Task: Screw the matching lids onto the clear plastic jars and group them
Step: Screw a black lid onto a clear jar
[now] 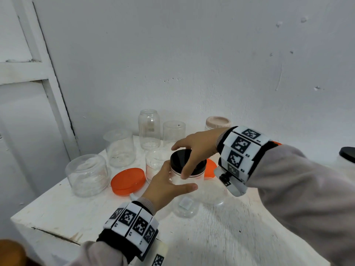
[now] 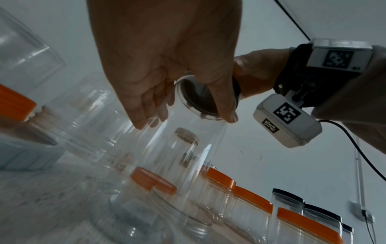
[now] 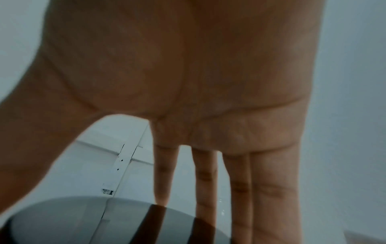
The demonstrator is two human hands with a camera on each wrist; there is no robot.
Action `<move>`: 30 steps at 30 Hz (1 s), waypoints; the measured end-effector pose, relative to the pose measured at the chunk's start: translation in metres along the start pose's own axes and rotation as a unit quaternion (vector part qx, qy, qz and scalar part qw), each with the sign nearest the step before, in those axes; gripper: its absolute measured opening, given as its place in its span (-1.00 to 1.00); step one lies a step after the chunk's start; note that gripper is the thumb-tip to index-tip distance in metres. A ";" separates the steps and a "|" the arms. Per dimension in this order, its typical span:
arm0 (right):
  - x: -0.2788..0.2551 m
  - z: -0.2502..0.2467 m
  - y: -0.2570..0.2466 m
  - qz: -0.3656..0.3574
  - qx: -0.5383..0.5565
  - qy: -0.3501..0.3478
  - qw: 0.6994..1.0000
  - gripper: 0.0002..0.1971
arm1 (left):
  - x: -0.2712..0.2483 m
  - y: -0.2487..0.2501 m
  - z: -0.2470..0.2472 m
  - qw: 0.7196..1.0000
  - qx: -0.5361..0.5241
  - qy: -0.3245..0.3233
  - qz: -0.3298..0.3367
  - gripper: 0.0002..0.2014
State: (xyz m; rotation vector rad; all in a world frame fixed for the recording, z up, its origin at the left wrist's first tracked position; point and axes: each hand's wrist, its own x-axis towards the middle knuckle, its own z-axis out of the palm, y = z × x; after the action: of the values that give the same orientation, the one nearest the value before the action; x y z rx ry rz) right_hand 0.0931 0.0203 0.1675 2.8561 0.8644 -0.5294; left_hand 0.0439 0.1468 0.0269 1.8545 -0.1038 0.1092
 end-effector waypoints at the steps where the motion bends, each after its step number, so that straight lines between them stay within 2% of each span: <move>1: -0.001 -0.001 0.001 -0.006 -0.003 -0.007 1.000 -0.13 | 0.000 0.000 0.000 1.000 -0.004 0.002 0.000 -0.25; 5: 0.001 0.002 0.002 -0.012 0.011 0.019 1.000 -0.18 | 0.001 0.000 0.001 1.000 -0.010 0.001 -0.001 -0.25; 10: 0.004 0.010 -0.002 0.022 0.005 0.060 0.998 -0.22 | 0.001 -0.001 0.001 1.000 -0.004 -0.002 -0.005 -0.23; 16: 0.002 0.005 0.002 0.008 -0.005 -0.004 1.000 -0.10 | 0.001 -0.001 0.000 1.000 -0.007 0.001 0.002 -0.23; 20: 0.002 0.003 0.005 -0.018 0.002 0.014 1.000 -0.13 | 0.002 -0.002 0.001 1.000 -0.007 0.003 0.003 -0.23; 26: 0.005 0.011 -0.004 0.025 0.001 0.068 0.997 -0.20 | 0.002 -0.005 0.001 1.000 -0.004 0.001 -0.002 -0.25; 28: 0.004 0.011 -0.003 0.030 0.000 0.058 0.998 -0.17 | 0.002 -0.004 0.001 1.000 -0.002 0.000 -0.002 -0.26; 30: 0.002 0.007 0.001 0.019 0.002 0.019 1.000 -0.12 | 0.001 -0.004 0.001 1.000 0.000 0.003 0.003 -0.26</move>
State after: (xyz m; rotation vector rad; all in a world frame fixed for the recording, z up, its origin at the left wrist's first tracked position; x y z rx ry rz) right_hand 0.0931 0.0192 0.1602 2.8885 0.8143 -0.4757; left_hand 0.0455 0.1470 0.0233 1.8543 -0.1049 0.1177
